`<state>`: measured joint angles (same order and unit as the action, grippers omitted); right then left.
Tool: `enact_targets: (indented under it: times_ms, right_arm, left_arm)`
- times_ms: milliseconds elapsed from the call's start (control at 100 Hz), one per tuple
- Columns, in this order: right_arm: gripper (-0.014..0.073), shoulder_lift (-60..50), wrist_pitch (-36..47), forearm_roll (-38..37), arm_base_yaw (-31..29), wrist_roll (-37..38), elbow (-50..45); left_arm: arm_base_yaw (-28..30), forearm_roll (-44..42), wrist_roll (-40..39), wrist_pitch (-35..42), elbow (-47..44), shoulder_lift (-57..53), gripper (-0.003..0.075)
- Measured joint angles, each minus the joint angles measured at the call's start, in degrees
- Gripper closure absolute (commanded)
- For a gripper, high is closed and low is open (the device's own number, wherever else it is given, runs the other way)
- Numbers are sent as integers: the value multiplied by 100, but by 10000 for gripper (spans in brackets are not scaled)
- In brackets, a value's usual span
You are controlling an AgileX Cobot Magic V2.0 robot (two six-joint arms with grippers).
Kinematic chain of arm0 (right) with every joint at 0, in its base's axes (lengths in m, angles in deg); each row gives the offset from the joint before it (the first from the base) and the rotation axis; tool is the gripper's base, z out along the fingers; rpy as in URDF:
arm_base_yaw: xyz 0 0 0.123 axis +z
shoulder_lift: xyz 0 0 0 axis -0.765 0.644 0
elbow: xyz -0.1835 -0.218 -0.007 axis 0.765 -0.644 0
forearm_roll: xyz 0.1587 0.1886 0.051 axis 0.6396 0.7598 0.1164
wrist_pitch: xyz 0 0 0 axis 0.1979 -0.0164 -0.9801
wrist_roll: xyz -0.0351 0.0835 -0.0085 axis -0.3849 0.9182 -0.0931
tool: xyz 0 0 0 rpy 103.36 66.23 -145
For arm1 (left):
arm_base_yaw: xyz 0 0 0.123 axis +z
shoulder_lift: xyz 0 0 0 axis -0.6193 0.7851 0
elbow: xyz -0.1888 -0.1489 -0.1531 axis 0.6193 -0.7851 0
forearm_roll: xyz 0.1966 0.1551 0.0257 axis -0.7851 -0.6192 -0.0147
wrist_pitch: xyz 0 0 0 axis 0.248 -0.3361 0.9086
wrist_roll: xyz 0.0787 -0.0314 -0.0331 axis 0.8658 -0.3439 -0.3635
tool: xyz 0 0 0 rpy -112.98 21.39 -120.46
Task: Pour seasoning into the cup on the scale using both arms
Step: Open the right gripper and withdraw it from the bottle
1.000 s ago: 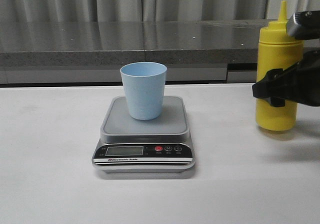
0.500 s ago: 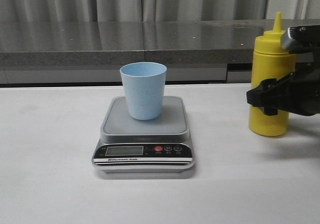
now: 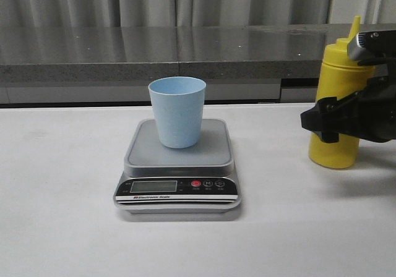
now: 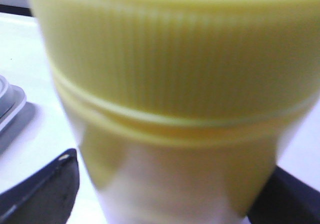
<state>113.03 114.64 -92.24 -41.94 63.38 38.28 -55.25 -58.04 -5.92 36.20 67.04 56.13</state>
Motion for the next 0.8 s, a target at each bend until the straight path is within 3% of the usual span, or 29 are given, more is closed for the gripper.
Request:
enact_targets:
  times_ms: [360,590,690,800]
  right_arm:
    - [-42,-568,20,0,0,0,-570]
    - [-32,-1496,-88,202,0,0,-1178]
    - [79,-2045,-391,282,0,123,-1420]
    - [323,-2734,-931,316,0,331,-1668]
  left_arm:
    - [0,0,0,0,0,0,741]
    - [0,0,0,0,0,0,741]
    - [0,0,0,0,0,0,741]
    - [0,0,0,0,0,0,741]
